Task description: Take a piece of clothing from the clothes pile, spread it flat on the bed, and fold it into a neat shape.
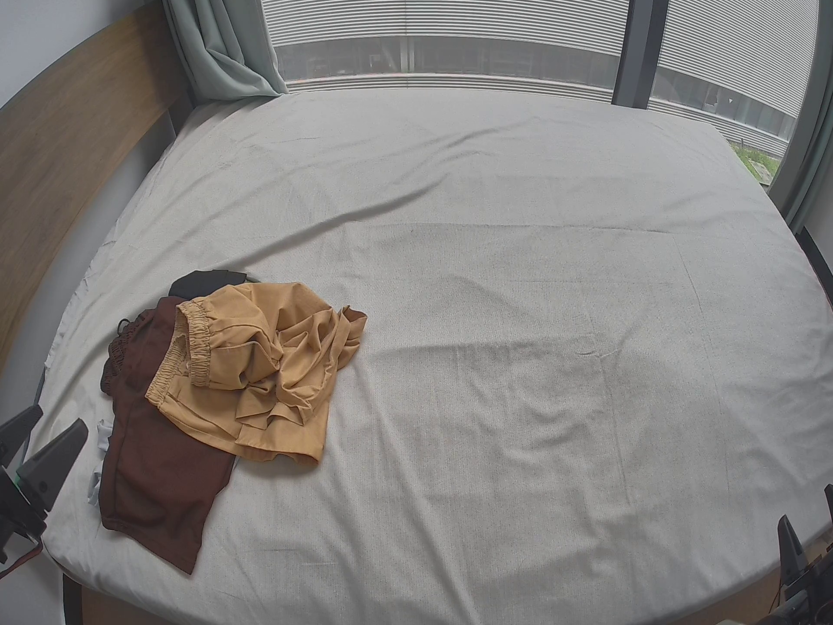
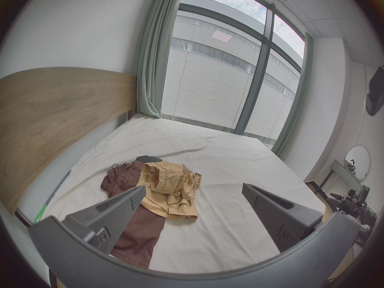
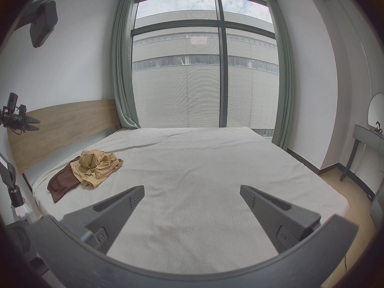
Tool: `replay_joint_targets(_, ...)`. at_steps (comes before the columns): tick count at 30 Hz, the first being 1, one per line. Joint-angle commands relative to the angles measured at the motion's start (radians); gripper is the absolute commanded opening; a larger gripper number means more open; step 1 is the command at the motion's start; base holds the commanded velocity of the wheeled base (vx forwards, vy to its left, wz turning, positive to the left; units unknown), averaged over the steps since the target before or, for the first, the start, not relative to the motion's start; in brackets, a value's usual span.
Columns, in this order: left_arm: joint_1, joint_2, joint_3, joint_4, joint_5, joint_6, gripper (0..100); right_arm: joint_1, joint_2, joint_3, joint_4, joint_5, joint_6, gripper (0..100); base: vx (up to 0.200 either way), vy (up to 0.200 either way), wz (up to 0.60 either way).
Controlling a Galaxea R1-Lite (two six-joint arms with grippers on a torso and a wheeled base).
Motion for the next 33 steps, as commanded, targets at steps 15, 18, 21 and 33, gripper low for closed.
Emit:
replay_joint_targets(15, 0.012, 0.275, -0.024, -0.168, -0.037, -0.035, 100, 0.000, -0.016, 0.018, 0.000, 0.000, -0.002, 100, 0.000, 0.000, 0.00)
replay_joint_targets(18, 0.016, 0.308, -0.023, -0.194, -0.044, -0.045, 100, 0.000, -0.016, 0.018, 0.000, 0.000, -0.002, 100, 0.000, 0.000, 0.00)
replay_joint_targets(21, 0.030, 0.377, -0.024, -0.225, -0.080, -0.055, 100, 0.000, -0.016, 0.018, 0.002, 0.003, -0.005, 100, 0.000, 0.000, 0.00)
replay_joint_targets(33, 0.170, 0.542, -0.026, -0.366, -0.238, -0.045, 100, 0.000, -0.016, 0.018, 0.002, 0.006, -0.006, 100, 0.000, 0.000, 0.00)
